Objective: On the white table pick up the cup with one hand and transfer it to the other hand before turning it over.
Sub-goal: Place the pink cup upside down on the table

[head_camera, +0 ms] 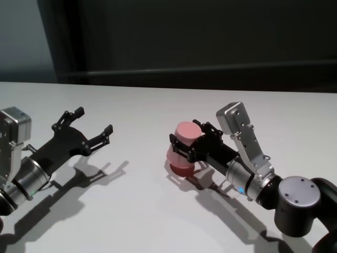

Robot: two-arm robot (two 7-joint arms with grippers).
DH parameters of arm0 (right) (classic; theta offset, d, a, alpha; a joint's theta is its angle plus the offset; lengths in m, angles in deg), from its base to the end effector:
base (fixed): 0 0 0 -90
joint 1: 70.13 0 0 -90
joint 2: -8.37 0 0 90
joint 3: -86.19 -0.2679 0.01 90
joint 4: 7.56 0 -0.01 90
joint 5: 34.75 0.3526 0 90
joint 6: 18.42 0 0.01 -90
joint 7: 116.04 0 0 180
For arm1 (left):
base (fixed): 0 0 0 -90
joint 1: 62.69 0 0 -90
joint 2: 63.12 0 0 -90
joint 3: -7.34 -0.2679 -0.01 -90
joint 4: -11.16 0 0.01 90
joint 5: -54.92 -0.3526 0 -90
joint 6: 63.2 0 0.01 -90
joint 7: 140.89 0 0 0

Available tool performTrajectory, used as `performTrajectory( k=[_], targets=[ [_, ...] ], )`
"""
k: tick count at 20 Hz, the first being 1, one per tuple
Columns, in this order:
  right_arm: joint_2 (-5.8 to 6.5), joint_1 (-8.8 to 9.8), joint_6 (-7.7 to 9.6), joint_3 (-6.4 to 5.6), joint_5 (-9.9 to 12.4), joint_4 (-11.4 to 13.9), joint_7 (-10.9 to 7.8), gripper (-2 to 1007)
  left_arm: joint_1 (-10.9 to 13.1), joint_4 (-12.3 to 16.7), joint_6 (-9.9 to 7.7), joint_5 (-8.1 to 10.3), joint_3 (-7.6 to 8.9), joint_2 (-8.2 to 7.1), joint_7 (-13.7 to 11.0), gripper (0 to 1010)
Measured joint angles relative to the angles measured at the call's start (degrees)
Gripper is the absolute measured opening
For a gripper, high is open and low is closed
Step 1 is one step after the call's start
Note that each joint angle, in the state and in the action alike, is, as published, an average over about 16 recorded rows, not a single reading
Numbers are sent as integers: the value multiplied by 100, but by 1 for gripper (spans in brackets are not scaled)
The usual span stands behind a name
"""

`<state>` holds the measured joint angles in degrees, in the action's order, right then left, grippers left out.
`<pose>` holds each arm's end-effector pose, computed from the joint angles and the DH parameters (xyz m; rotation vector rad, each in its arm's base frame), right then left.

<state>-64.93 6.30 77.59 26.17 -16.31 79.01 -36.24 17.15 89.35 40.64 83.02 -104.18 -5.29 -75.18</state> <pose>0.3925 0.0916 -0.2563 -0.1089 0.0217 -0.9158 0.3975 0.0744 -0.3010 0.0582 -0.1023 0.9219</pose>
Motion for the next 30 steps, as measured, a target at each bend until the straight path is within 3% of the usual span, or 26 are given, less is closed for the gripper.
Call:
performTrajectory(
  k=[11, 23, 30],
  targets=[
    [16, 52, 146, -39, -234, -86, -99, 786, 0, 0, 0, 0, 0, 0, 0, 1001],
    [-42, 133, 212, -150, -287, -155, -248, 788, 0, 0, 0, 0, 0, 0, 0, 1001],
    [-62, 137, 215, -171, -278, -168, -277, 857, 0, 0, 0, 0, 0, 0, 0, 1001]
  ],
)
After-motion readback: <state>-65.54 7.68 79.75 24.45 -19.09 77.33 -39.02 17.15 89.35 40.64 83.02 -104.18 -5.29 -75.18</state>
